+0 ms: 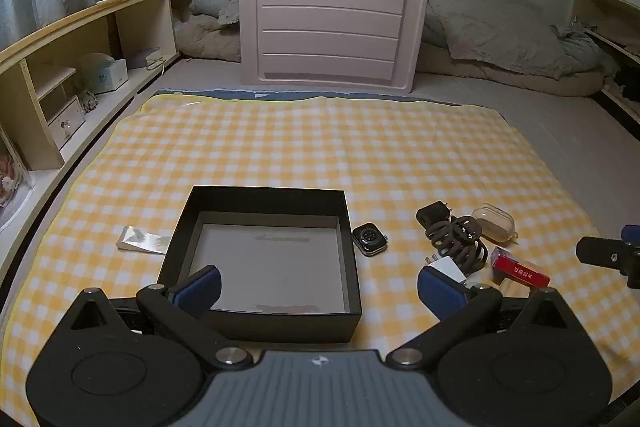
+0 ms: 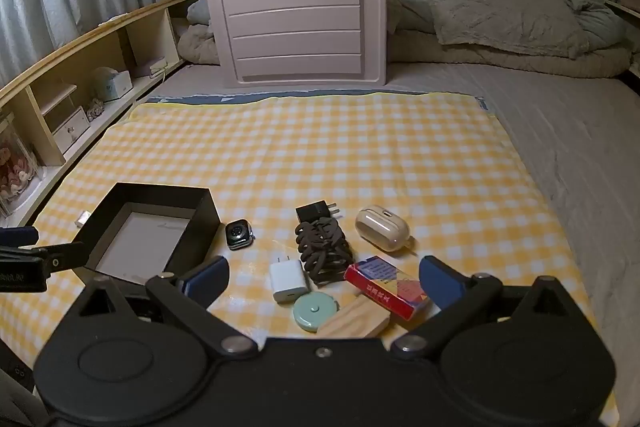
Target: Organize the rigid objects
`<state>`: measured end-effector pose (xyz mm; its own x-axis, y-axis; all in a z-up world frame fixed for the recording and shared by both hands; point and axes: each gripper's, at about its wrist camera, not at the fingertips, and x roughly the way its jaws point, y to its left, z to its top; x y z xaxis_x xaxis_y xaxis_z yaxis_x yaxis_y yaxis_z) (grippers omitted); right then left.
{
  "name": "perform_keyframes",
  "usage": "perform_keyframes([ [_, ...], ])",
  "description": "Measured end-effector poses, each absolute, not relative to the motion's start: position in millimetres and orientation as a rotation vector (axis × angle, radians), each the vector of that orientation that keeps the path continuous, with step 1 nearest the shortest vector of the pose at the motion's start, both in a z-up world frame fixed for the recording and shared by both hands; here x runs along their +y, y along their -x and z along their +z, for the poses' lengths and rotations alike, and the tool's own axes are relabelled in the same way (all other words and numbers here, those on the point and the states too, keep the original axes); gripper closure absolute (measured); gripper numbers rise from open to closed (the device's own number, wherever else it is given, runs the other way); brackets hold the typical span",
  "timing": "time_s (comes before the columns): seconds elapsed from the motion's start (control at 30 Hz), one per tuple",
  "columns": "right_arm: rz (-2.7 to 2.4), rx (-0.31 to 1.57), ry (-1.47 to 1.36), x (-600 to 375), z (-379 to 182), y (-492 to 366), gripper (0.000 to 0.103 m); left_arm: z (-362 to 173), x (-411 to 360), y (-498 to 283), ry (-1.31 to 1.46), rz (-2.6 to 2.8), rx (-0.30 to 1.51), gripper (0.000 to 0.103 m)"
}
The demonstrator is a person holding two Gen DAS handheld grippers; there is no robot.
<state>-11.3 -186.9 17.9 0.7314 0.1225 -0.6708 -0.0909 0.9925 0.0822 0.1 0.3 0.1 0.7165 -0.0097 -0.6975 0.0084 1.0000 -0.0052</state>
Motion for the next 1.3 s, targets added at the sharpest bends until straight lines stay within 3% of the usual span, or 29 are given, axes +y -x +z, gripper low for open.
perform_keyframes([
  [1.3, 0.12, 0.753, -0.033, -187.0, 15.2, 13.1, 0.001, 0.1, -5.9, 2.1, -0.006, -0.026, 0.767, 0.0],
])
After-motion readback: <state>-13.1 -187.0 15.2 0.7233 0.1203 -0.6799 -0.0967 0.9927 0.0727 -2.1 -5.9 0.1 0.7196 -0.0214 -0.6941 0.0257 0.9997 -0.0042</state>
